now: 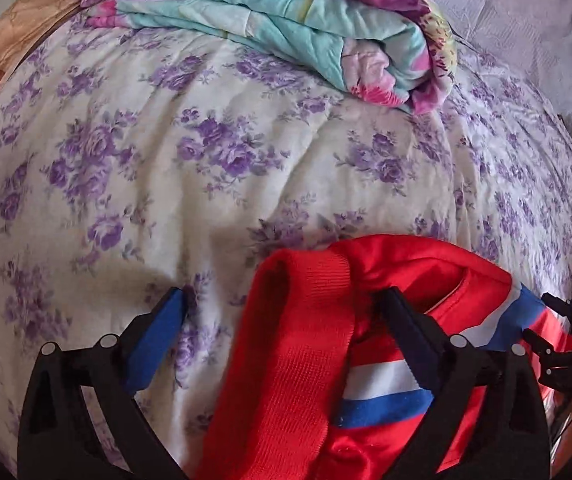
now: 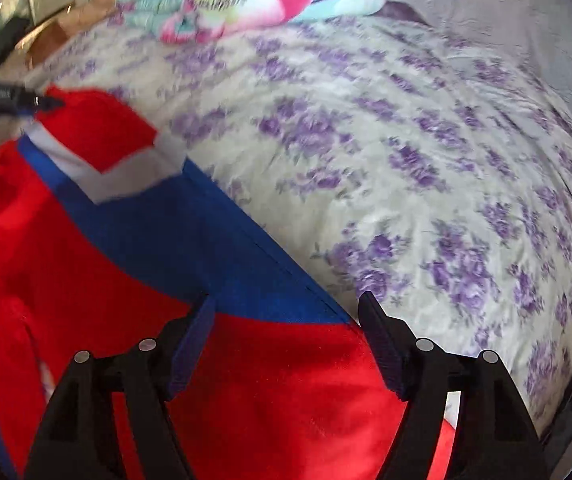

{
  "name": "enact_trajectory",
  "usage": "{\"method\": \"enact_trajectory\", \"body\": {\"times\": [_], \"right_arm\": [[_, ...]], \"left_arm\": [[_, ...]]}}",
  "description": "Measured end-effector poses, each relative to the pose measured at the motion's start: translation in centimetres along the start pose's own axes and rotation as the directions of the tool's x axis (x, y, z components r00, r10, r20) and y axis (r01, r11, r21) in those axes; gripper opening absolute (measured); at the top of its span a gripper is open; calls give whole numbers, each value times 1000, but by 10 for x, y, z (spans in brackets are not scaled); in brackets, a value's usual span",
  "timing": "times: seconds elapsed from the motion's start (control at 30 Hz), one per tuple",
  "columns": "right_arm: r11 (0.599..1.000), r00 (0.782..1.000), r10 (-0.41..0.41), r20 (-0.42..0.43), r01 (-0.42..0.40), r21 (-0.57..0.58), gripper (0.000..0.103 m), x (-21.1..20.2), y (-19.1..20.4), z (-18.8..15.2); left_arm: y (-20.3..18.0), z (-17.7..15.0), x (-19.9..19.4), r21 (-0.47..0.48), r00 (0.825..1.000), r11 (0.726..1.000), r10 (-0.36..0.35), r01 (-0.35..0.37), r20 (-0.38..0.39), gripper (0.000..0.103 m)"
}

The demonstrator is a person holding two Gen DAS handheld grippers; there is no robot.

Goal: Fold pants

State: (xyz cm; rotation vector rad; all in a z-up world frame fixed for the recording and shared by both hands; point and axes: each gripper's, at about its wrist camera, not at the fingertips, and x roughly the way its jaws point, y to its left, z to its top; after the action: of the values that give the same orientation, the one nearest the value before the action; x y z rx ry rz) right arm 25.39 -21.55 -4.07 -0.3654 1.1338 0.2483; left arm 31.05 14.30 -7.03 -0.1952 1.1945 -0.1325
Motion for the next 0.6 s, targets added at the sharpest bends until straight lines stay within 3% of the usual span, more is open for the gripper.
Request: {"method": "enact_trajectory", "body": {"times": [0.07,0.13,0.17,0.2,0.3,0.43,0.5,0.6], "right_arm": [[1000,1000,25,12,-25,5,70,1,-2,0],[995,996,87,18,-88,45,17,-2,-9,-3],[992,993,116,21,-117,56,11,-4,-11,-4],[989,991,132,25,-133,58,6,-8,-11,-6],[991,989,129,67,-131,35,5,-18,-6,-11],[988,975,139,172,-149,43,5,-51,-5,-16],[989,966,136,220,-146,33,5,-71,-2,-19],[993,954,113,276,-115,-9,5,-104,14,-31]], "left_arm": [[3,3,2,-10,1000,1000,-5,5,4,95],[2,3,1,-1,1000,1000,-23,23,3,80],[-1,2,-3,18,999,999,-36,36,2,63],[-5,0,-8,41,999,998,-50,50,2,54],[-13,-6,-24,89,999,996,-5,1,47,44],[-5,-6,-45,44,995,998,-42,38,96,32],[-2,-10,-61,25,987,995,-98,95,125,12],[-10,-18,-82,58,980,993,-116,108,161,12]]}}
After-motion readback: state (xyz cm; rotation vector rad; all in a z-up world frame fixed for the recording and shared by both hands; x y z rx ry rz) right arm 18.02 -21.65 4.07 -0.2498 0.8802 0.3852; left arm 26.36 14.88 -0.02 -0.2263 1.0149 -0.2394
